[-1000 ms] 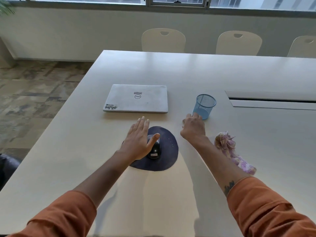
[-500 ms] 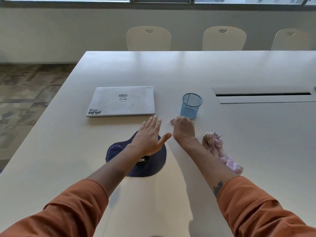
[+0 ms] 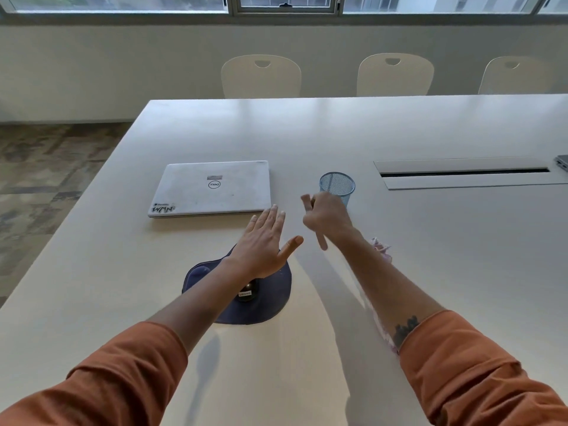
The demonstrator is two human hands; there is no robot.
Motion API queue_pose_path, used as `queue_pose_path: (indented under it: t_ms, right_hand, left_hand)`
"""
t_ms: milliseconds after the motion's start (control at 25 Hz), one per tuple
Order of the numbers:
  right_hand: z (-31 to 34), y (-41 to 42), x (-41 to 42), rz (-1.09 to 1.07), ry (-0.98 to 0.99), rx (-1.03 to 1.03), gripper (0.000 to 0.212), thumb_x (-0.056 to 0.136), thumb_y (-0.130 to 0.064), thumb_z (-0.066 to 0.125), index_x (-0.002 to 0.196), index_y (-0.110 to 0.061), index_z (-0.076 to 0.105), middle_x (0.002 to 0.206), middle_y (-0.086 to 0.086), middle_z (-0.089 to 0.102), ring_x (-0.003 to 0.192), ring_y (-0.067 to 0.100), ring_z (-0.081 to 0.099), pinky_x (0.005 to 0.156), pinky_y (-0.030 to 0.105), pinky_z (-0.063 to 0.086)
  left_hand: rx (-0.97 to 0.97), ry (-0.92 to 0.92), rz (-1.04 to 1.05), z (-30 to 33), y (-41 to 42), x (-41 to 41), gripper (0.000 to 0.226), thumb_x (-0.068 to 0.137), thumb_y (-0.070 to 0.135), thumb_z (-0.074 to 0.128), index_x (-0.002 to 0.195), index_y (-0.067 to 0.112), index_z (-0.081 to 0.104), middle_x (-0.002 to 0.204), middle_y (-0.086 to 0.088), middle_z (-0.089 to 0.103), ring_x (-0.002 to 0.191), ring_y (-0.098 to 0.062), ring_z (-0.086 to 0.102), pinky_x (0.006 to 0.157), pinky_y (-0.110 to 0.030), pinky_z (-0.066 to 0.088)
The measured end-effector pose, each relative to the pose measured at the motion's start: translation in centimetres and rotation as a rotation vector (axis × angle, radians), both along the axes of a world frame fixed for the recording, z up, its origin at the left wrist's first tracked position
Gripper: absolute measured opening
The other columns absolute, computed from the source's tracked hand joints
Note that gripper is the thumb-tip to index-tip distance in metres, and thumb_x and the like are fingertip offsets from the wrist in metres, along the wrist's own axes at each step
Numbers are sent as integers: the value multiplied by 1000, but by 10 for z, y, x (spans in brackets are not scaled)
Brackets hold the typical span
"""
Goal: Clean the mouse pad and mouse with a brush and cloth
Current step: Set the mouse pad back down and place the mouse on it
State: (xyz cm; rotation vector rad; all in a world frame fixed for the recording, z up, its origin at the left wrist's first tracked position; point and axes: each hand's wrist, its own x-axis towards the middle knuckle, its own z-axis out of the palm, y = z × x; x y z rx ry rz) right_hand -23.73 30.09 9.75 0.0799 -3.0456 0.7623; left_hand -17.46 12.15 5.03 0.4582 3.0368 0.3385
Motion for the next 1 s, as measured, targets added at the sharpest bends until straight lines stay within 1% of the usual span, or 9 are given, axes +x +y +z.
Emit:
queue_pose_path:
  t_ms: [40,120,200,280,440,600,840,920,1000]
  right_hand:
    - [14,4,-2,-8,32,-28,14,89,-11,63,75,-9,64,78,13,68,90,38,70,69,31,43]
    - [38,16,-9,-46,135,-125,8,89,-8,62,81,-8,63,81,12,67,88,37,67,69,31,42]
    - [54,29,-22,-100,266,-180,13,97,-19,61,90,-8,63,92,18,72,91,40,67,71,34,43]
    - [63,42,-37,-152,366,-203,24,102,-30,57,88,-10,59,93,18,73,90,43,66,70,34,39]
    - [73,65,-57,-213,464,-222,25,102,-30,59,94,-6,66,94,14,76,94,42,66,72,31,37]
    - [59,72,-67,-199,408,-214,15,95,-22,62,89,-8,65,91,12,76,92,41,67,71,31,42]
    - [29,70,-74,-141,255,-148,23,97,-26,61,91,-5,67,95,17,75,92,41,68,71,36,50]
    - [22,71,-74,-115,204,-134,22,96,-29,65,94,-8,69,95,14,76,93,37,70,79,43,58]
    - [16,72,-75,-101,163,-131,21,95,-30,68,96,-10,71,97,12,75,94,35,70,85,47,60]
  left_hand:
    - [6,12,-2,1,2,-2,104,91,83,-2,167,12,6,175,-8,-4,161,-20,-7,130,-45,1]
    - [13,36,-16,5,10,-4,105,91,83,-2,167,12,7,175,-9,-2,162,-21,-6,130,-44,1]
    - [20,43,-37,10,19,-8,106,91,84,-3,167,11,7,175,-9,-2,162,-21,-5,131,-45,1]
    - [30,39,-58,16,30,-12,103,93,83,0,167,12,5,175,-9,-3,162,-22,-5,131,-45,2]
    - [45,46,-99,27,57,-23,98,97,79,8,167,12,5,175,-9,-2,162,-22,-3,131,-45,3]
    - [63,66,-124,28,81,-37,96,99,80,10,167,13,3,175,-8,0,162,-22,-2,131,-48,5]
    - [28,65,-131,25,94,-47,96,99,79,9,167,13,2,175,-8,2,162,-23,-1,130,-50,6]
    - [23,64,-130,25,94,-47,96,98,80,8,167,14,1,175,-8,1,162,-23,-1,130,-51,5]
    - [22,59,-129,25,94,-46,95,98,80,8,167,15,0,175,-7,0,162,-23,-2,130,-52,5]
